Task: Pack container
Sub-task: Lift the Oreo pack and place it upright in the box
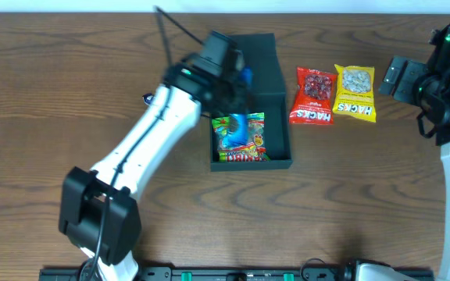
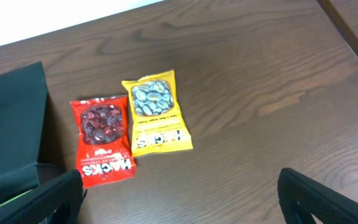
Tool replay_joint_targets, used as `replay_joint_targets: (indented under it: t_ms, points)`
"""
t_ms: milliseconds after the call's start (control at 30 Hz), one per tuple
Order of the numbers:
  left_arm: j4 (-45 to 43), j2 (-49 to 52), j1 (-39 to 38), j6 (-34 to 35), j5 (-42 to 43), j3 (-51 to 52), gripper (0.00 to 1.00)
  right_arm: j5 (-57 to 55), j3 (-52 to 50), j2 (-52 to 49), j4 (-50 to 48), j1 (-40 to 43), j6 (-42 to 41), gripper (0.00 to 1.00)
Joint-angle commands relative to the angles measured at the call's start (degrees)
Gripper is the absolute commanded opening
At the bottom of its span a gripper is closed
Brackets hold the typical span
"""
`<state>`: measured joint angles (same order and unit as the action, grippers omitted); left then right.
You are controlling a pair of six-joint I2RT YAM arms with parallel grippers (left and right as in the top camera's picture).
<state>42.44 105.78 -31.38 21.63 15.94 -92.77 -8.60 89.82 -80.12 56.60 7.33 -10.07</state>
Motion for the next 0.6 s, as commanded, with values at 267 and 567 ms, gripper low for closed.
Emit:
replay_joint_targets:
  t_ms: [267,567]
  points:
    - [-6.6,3.3,-8.8,7.9,-5.8,-1.1,0.3,0.3,0.0,0.1,1.1,0.5,-0.6,0.99]
    - [-10.3,5.6,-9.0,14.6,-4.1,-1.1,0.31,0.3,0.0,0.1,2.0,0.5,-0.6,0.99]
